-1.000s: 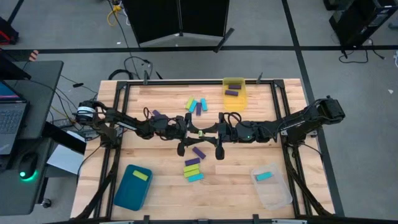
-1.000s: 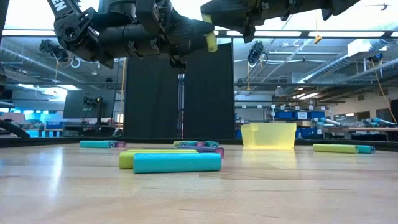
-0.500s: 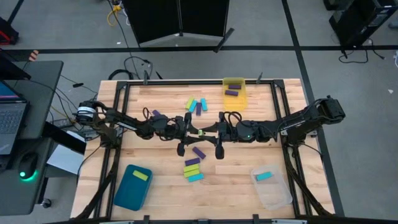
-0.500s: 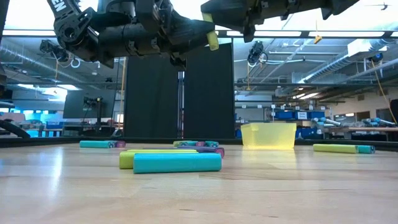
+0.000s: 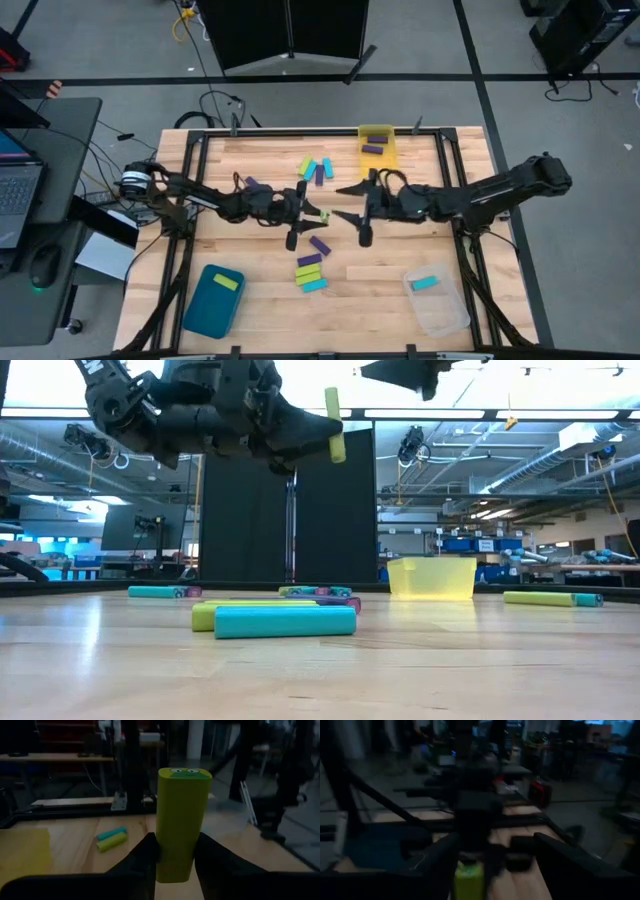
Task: Sort blocks
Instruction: Put the green block into the blue bin
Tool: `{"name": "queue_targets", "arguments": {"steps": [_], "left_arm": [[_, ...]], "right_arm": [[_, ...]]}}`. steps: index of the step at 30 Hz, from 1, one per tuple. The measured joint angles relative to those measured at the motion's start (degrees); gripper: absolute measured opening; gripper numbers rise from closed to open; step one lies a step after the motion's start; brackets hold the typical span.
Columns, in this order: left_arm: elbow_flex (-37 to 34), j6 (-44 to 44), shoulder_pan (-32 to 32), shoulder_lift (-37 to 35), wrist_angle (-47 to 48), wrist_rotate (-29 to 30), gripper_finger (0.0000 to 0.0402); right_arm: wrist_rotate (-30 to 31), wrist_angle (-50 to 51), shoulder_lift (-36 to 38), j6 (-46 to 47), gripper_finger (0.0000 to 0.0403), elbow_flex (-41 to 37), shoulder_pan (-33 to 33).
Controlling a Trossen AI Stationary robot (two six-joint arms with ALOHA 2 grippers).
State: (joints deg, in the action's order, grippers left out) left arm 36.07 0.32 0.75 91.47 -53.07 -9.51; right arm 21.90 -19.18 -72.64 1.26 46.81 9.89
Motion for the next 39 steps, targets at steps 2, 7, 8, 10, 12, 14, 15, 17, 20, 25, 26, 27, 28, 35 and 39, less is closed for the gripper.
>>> {"name": "queue_targets", "arguments": {"steps": [2, 7, 8, 10, 12, 14, 15, 17, 20, 25, 26, 27, 28, 35, 39], "left_arm": [[1.07, -1.41, 0.00, -2.17, 6.60, -0.21, 0.0109], [6.60, -5.67, -0.81, -8.25, 31.70, -0.18, 0.0109], [8.27, -6.32, -1.25, -9.33, 36.88, -0.16, 0.0109], [11.55, -7.69, -2.26, -11.34, 48.52, 0.42, 0.0109], [15.80, -8.22, -3.72, -12.26, 59.99, 1.19, 0.0109], [20.09, -8.66, -5.38, -12.90, 72.01, 2.54, 0.0109], [22.32, -8.66, -6.41, -12.99, 77.64, 3.15, 0.0109], [26.05, -8.11, -8.36, -12.98, 86.44, 3.96, 0.0109], [30.11, -4.29, -11.42, -12.97, 97.41, 4.12, 0.0109], [31.47, 4.83, -17.84, -13.48, 108.45, 4.57, 0.0109], [31.32, 7.03, -19.36, -13.58, 109.99, 4.59, 0.0109], [31.22, 9.06, -20.91, -13.65, 111.54, 4.90, 0.0109], [31.20, 10.93, -22.65, -13.65, 113.11, 5.46, 0.0109], [31.15, 21.72, -32.91, -13.65, 120.63, 10.10, 0.0109], [31.15, 25.17, -36.74, -13.65, 122.17, 11.76, 0.0109]], "right_arm": [[2.63, 4.92, 2.40, 0.38, 0.0248, 0.00, 0.00], [5.66, 15.38, 5.21, 3.97, 0.0193, 0.02, -0.37], [5.92, 17.30, 5.25, 4.64, 0.0179, 0.01, -0.37], [7.58, 18.81, 4.48, 5.04, 0.0147, -0.03, -0.37], [10.21, 20.80, 3.97, 5.01, 0.0114, -0.04, -0.37], [11.07, 20.61, 2.84, 5.02, 0.0081, 0.03, -0.37], [11.10, 21.48, 2.43, 5.01, 0.0065, 0.02, -0.37], [11.13, 21.40, 1.23, 4.88, 0.0033, -0.04, -0.39], [11.13, 21.80, -0.30, 4.65, 0.0009, -0.04, -0.37], [11.12, 21.35, -2.52, 4.61, 0.0028, 0.00, -0.65], [11.12, 21.57, -2.97, 4.63, 0.0028, 0.00, -0.66], [11.11, 21.41, -3.24, 4.74, 0.0026, 0.00, -0.75], [11.10, 21.56, -3.32, 4.74, 0.0022, -0.01, -0.76], [11.10, 21.37, -3.99, 5.11, 0.0012, 0.00, -0.81], [10.01, 21.36, -4.09, 5.98, 0.0020, 0.00, -0.92]]}}
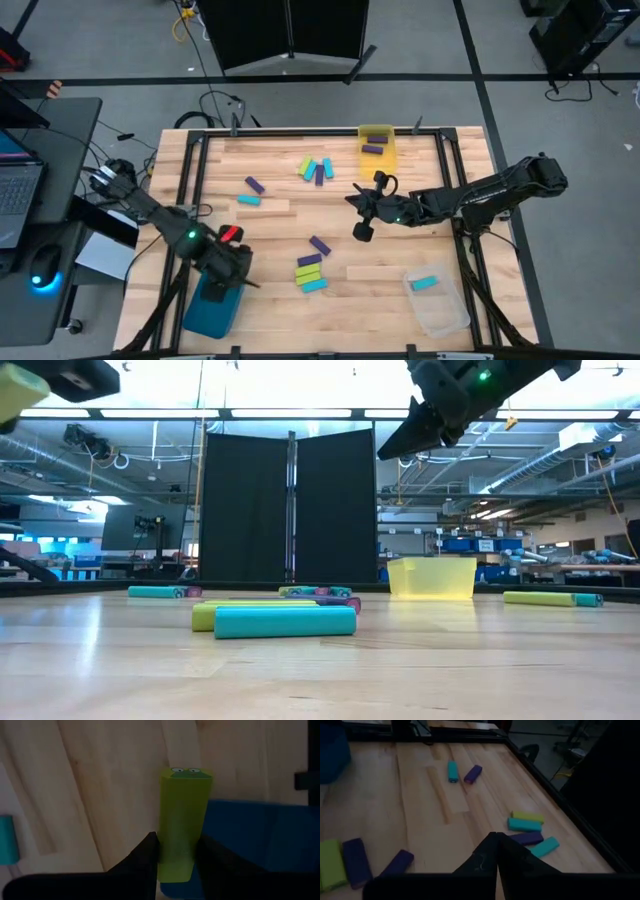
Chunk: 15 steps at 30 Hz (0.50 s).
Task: Sort blocks
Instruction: Put the green block into the blue bin
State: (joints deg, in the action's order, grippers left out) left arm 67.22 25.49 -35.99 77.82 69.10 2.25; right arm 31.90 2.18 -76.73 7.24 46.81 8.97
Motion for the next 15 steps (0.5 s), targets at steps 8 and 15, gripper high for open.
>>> {"name": "queue_targets", "arguments": {"steps": [8, 15], "left_arm": [[-3.61, 4.23, -3.16, -1.15, -2.83, 2.24, 0.0109], [-14.76, 9.33, -5.08, -3.28, -12.02, -2.93, 0.0109]], "right_arm": [[-0.22, 0.06, 0.02, 0.31, 0.0010, 0.00, 0.00], [-0.64, 0.09, 0.02, 0.25, 0.0013, 0.00, 0.00]]}}
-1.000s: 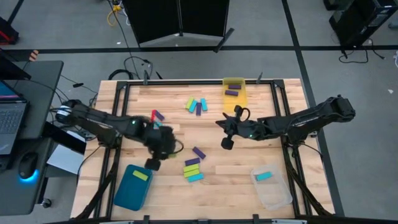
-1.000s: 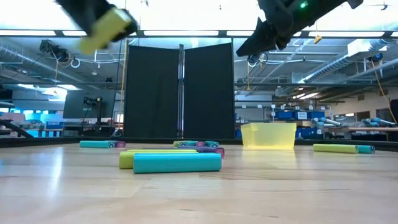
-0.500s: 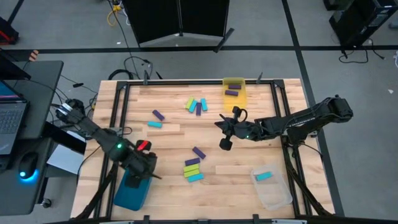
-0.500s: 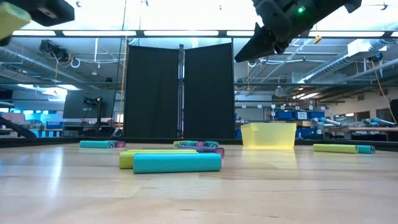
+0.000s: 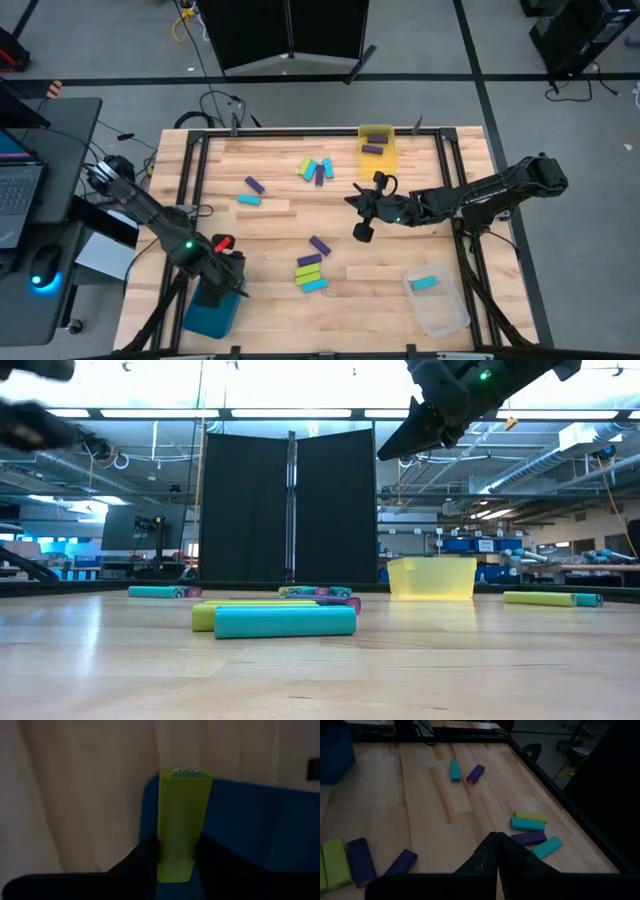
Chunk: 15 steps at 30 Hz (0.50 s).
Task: Sort blocks
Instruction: Put the green block into the blue bin
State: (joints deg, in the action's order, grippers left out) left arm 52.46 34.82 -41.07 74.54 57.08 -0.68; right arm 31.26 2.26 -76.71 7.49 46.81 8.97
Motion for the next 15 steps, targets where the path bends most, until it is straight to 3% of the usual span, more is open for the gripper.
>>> {"name": "queue_targets", "arguments": {"steps": [6, 15], "left_arm": [[-6.41, 1.86, -1.51, 0.00, -5.22, -6.31, 0.0109], [-13.22, 3.34, -1.98, 0.09, -15.56, -9.77, 0.0109]], "right_arm": [[-0.01, 0.02, 0.00, -0.04, 0.0013, 0.00, 0.00], [-0.01, -0.01, 0.00, 0.38, 0.0012, 0.00, 0.00]]}}
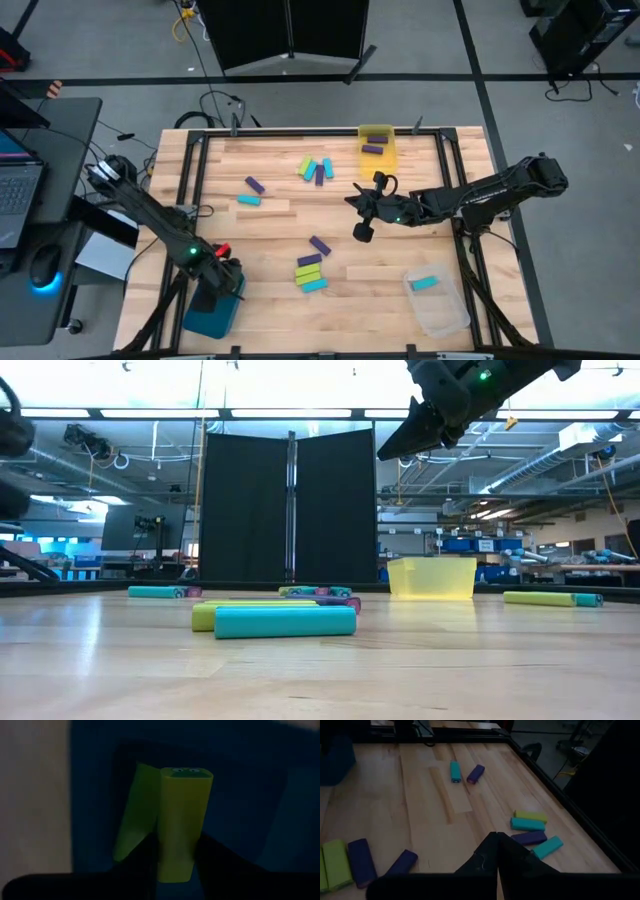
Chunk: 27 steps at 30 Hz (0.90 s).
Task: Sort blocks
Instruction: Put the green block into the blue bin, then put the light blue block into the transparent bin
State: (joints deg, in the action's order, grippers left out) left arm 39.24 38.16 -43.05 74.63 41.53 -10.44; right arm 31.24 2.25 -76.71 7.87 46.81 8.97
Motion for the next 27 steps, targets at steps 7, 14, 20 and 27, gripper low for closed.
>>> {"name": "queue_targets", "arguments": {"steps": [7, 14, 20, 27], "left_arm": [[-2.09, 0.03, 0.02, 0.04, -2.48, 0.04, 0.0109], [-2.09, 0.15, 0.02, 0.04, -2.41, 0.45, 0.0162], [-2.09, 0.15, 0.02, 0.04, -2.39, 0.69, 0.0172], [0.14, 3.96, 1.05, 0.04, 0.38, -0.25, 0.0166]], "right_arm": [[0.01, -0.05, 0.02, 0.08, 0.0014, 0.00, -0.35], [0.02, -0.47, 0.04, 0.08, 0.0015, 0.00, -0.54], [0.02, -0.46, 0.04, -0.05, 0.0013, 0.00, -0.54], [0.02, -0.45, 0.04, -0.45, 0.0018, 0.00, -0.54]]}}
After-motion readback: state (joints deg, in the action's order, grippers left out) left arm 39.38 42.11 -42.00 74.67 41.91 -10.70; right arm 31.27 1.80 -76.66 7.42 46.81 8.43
